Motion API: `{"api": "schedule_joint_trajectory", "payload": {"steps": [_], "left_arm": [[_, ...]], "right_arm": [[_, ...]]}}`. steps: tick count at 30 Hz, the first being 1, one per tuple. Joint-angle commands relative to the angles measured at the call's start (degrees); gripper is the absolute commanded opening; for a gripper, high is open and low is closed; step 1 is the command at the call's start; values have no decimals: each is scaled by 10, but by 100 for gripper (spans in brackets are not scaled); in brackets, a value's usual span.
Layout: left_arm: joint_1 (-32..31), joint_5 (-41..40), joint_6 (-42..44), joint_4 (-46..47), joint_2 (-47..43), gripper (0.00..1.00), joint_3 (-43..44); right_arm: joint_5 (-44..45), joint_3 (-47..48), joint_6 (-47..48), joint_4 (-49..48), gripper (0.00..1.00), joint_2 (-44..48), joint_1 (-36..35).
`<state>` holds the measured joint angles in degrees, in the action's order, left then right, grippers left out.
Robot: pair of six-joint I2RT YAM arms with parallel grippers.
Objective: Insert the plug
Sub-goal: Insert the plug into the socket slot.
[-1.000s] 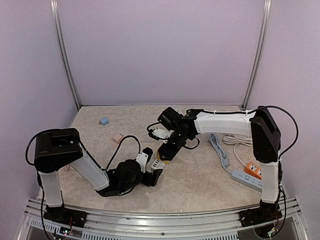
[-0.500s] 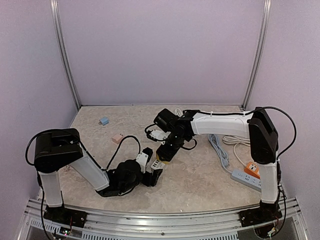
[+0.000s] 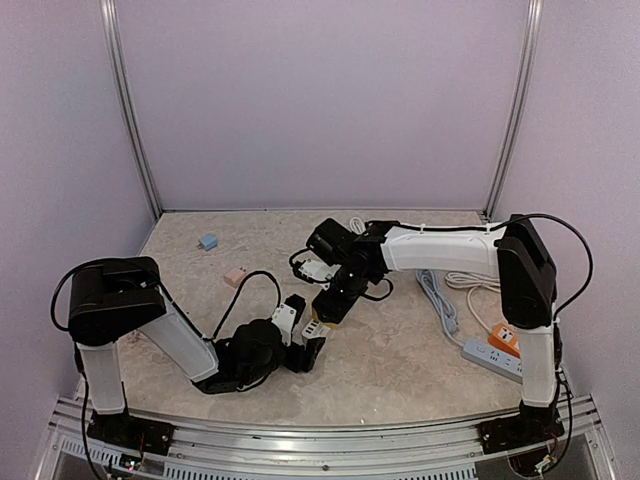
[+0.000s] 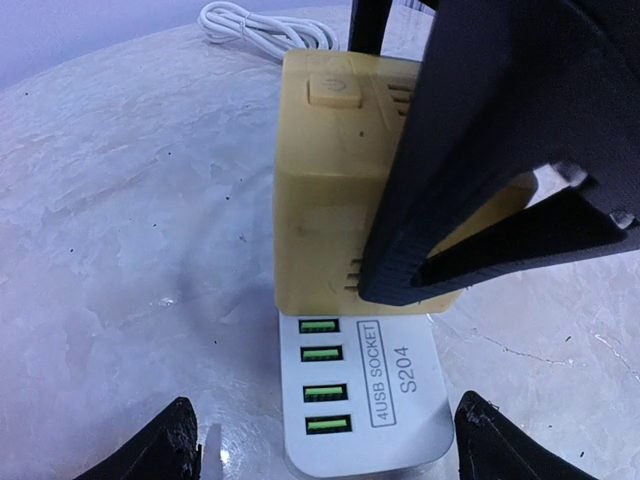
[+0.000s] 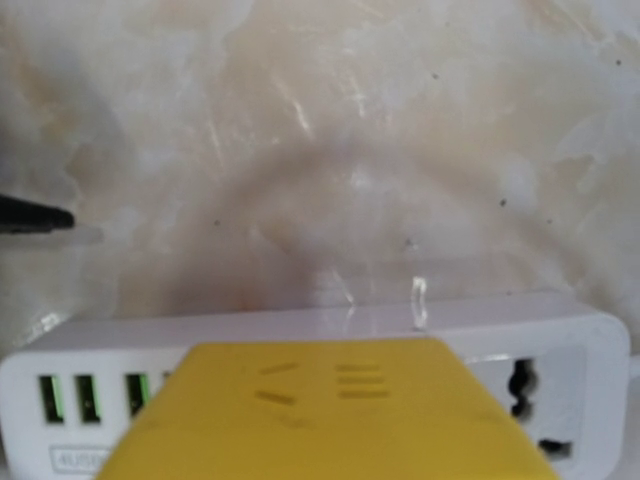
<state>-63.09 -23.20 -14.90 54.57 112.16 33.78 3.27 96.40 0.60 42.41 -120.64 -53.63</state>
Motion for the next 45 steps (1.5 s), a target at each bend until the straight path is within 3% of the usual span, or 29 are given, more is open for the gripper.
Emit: {"api": "schedule_joint_trajectory", "payload": {"steps": [1, 17, 20, 26, 27, 29, 45], "left_arm": [[-4, -8, 9, 7, 12, 84, -6], [-7, -11, 11, 9, 13, 84, -6], [-7, -12, 11, 9, 13, 84, -7], [-7, -14, 11, 10, 12, 84, -8], [-8, -14, 11, 10, 13, 84, -8], [-8, -14, 11, 10, 14, 84, -7], [-8, -15, 11, 11, 16, 84, -6]], "right_arm": [[10, -14, 5, 23, 4, -59, -4], [-7, 27, 14, 35, 44, -18, 13], [-14, 31, 15, 34, 55, -10, 15], [-24, 30, 15, 25, 64, 4, 18], [-25, 30, 14, 24, 74, 6, 19], [-22, 29, 12, 21, 77, 9, 20], [-51, 28, 5, 9, 78, 39, 26]]}}
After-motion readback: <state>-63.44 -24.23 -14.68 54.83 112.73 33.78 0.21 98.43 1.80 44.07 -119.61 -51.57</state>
